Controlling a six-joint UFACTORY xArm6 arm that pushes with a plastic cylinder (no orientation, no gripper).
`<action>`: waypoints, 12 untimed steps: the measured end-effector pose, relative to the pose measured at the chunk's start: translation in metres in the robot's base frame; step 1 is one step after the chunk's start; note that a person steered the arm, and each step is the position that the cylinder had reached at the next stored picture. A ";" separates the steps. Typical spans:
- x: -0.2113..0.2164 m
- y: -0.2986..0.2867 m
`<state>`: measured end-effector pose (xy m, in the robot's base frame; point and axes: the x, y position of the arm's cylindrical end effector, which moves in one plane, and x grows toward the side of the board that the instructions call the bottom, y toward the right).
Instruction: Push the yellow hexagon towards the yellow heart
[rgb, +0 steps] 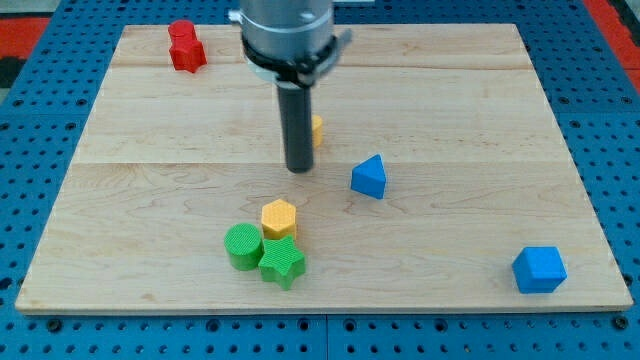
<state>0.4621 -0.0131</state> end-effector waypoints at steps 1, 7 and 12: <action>0.034 0.022; 0.051 -0.039; 0.076 -0.170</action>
<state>0.5378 -0.1828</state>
